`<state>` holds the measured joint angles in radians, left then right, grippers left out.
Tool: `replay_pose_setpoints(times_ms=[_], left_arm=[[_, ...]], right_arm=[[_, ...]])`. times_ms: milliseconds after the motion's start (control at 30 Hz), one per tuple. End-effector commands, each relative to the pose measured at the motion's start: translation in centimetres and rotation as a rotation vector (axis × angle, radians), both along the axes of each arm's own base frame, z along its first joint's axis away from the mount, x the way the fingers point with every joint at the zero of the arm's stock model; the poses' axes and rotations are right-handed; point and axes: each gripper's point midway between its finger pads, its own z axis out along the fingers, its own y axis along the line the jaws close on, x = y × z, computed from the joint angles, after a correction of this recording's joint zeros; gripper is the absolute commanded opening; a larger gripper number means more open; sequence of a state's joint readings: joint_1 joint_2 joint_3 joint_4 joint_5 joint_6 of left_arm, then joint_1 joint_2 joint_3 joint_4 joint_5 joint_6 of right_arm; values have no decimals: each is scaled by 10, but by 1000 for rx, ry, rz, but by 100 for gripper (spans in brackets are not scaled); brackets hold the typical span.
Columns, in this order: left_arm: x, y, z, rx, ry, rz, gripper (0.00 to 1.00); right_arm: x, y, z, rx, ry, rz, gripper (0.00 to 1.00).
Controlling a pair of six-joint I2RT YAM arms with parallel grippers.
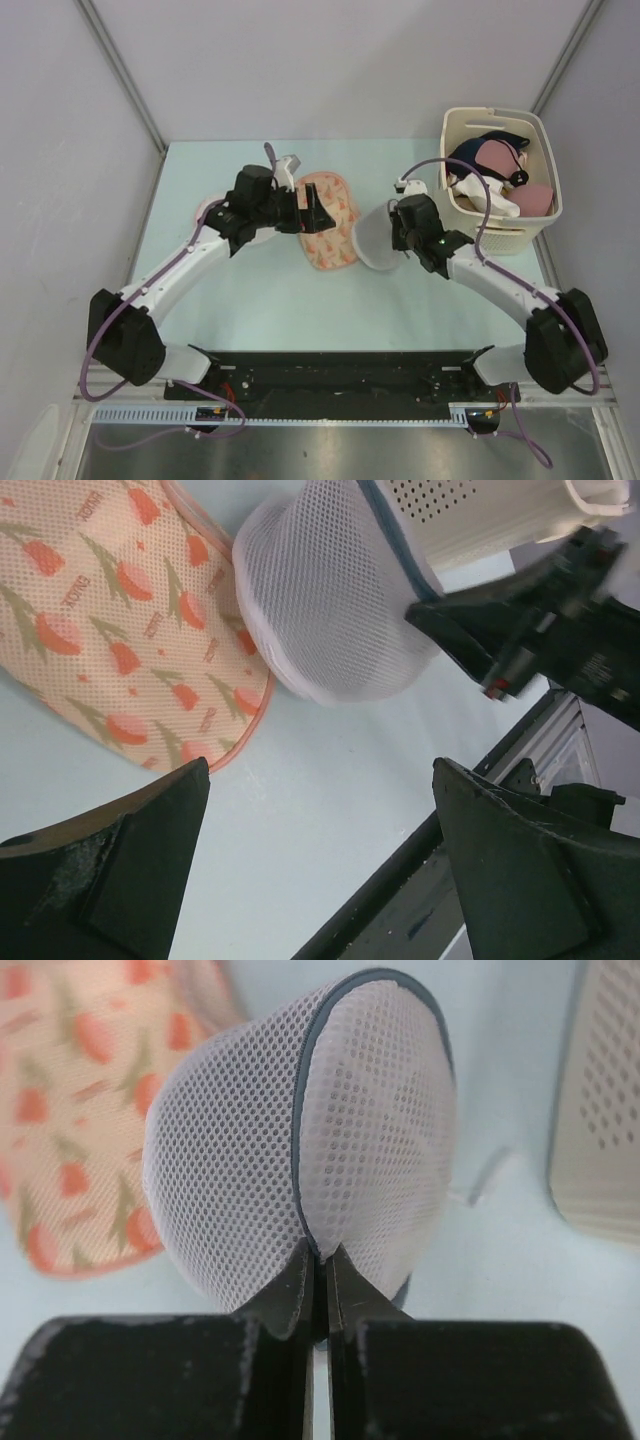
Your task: Unzip the laundry bag and remove the bra
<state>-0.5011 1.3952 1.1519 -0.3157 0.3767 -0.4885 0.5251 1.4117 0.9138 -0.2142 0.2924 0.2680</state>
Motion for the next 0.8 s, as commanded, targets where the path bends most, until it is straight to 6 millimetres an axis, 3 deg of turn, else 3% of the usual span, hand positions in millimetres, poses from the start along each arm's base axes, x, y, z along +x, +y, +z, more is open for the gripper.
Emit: replay_pose_setpoints(times_ms=[0,67,167,300,400,600,700,767], left_arm=[[1,26,8,11,-39,28,98],[1,29,11,4,-43,20,99],[8,44,15,24,-62,48,99],[10,55,26,-1,-77,57,100],[9,54,34,-17,-91,39,100],[6,53,49,-31,-124,15,100],[5,52,49,-38,-124,14,100],[5,53,45,-35,-115,17,100]], right_arm=[[-34,54,82,91,-188,384,0],[-69,63,82,35,-234,658,0],[-102,57,80,-128,-411,812,0],[-124,45,95,-195,-596,884,0],[-129,45,106,-185,-649,899,0],[-130,51,98,-176,-624,921,0],[-123,53,106,-174,-655,880,0],[-106,38,112,-216,-661,740,0]])
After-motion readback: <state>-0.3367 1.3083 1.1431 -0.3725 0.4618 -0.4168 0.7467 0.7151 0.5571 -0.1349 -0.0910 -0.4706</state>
